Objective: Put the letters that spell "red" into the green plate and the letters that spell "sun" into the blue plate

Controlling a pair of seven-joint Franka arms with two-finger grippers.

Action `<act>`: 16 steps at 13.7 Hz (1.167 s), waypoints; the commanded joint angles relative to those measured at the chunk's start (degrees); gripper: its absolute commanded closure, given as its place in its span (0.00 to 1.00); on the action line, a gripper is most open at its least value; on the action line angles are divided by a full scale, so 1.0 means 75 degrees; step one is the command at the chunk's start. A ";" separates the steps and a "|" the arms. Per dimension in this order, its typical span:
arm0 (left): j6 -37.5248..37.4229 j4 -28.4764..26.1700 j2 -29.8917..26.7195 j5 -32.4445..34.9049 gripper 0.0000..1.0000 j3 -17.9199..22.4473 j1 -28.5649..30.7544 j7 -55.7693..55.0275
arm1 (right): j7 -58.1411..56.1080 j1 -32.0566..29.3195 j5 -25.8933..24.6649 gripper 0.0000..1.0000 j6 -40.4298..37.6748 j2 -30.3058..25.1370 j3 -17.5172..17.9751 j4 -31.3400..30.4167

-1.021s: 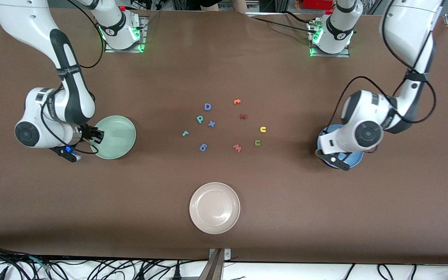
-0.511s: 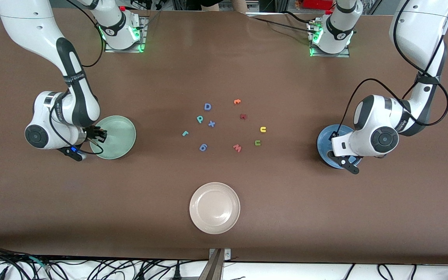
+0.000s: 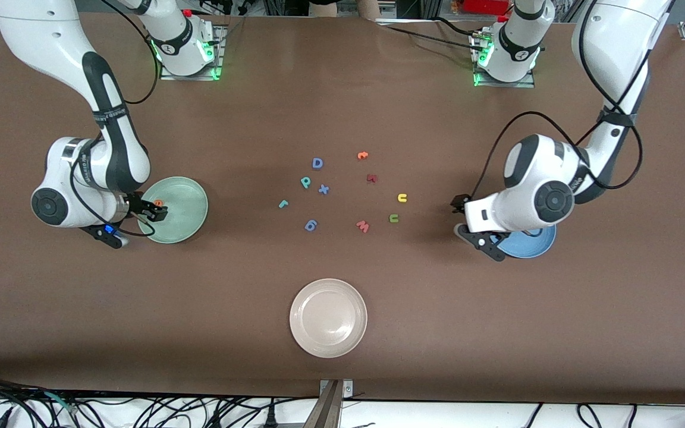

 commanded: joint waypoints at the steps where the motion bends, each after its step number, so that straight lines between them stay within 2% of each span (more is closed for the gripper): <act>1: 0.0229 -0.0034 -0.0056 -0.0113 0.00 -0.0210 -0.0485 -0.1814 | 0.0827 0.0154 0.0090 0.17 -0.0622 -0.0290 0.0261 0.0396; 4: 0.0707 -0.0290 -0.0033 -0.0066 0.00 -0.0199 -0.0932 -0.3481 | 0.2254 0.0166 0.0090 0.17 -0.0719 -0.0278 0.0987 0.0855; 6: 0.1234 -0.0642 -0.0045 0.0202 0.00 -0.0210 -0.1050 -0.3859 | 0.3076 0.0166 0.0113 0.17 -0.0625 -0.0196 0.1340 0.1043; 9: 0.2288 -0.1403 -0.0127 0.0765 0.00 -0.0210 -0.1307 -0.4994 | 0.4061 0.0248 0.0755 0.17 -0.0252 -0.0020 0.1879 0.1219; 13: 0.2491 -0.1511 -0.0092 0.1279 0.00 -0.0199 -0.1718 -0.6131 | 0.5280 0.0809 0.0945 0.17 0.0732 0.0307 0.2091 0.1219; 16: 0.2935 -0.1604 0.0107 0.1796 0.00 -0.0210 -0.1777 -0.6637 | 0.6404 0.1418 0.0934 0.07 0.1669 0.0787 0.2091 0.1394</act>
